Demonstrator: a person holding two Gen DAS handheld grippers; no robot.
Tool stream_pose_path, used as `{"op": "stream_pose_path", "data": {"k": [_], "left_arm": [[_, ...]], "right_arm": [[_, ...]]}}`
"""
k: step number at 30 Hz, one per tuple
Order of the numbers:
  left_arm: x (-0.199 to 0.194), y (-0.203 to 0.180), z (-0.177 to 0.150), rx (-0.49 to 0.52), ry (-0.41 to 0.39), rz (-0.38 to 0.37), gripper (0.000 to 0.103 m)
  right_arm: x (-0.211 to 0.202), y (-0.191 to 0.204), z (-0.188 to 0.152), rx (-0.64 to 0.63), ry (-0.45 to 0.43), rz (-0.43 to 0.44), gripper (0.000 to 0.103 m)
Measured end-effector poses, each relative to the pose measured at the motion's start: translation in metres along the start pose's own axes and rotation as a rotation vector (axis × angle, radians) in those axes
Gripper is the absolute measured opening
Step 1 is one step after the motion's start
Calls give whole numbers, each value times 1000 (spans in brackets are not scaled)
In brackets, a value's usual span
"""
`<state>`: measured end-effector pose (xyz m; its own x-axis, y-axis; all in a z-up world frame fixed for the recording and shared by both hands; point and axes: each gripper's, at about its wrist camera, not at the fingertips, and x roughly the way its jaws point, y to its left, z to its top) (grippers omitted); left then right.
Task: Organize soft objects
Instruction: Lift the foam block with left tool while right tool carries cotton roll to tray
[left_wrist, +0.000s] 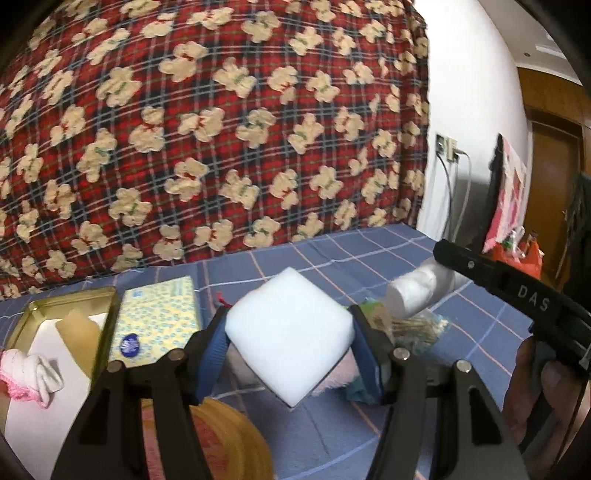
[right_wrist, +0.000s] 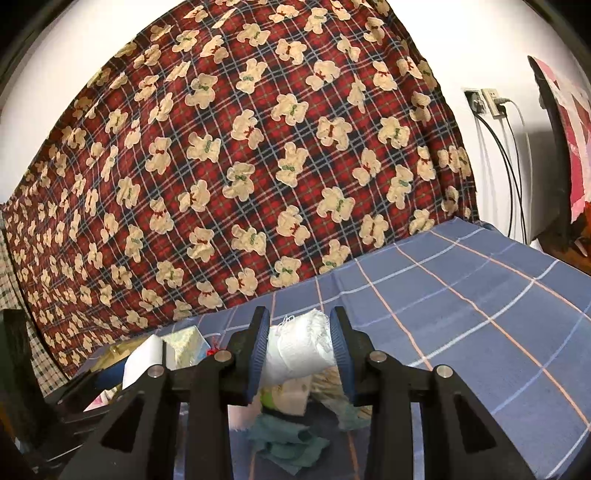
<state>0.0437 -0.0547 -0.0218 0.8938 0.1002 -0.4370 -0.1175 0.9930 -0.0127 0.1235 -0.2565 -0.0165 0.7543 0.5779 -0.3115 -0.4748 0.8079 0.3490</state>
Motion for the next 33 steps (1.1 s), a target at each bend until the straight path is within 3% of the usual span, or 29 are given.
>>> {"op": "stream_pose_path", "data": {"k": [20,33], "left_arm": [[-16,37,12,-70,-84,199,62],[-27,63,16,-163,-122,244,62]], "right_arm": [[19,22,15,14,-26,39,37],[24,39,28,3,-48,71,37]]}}
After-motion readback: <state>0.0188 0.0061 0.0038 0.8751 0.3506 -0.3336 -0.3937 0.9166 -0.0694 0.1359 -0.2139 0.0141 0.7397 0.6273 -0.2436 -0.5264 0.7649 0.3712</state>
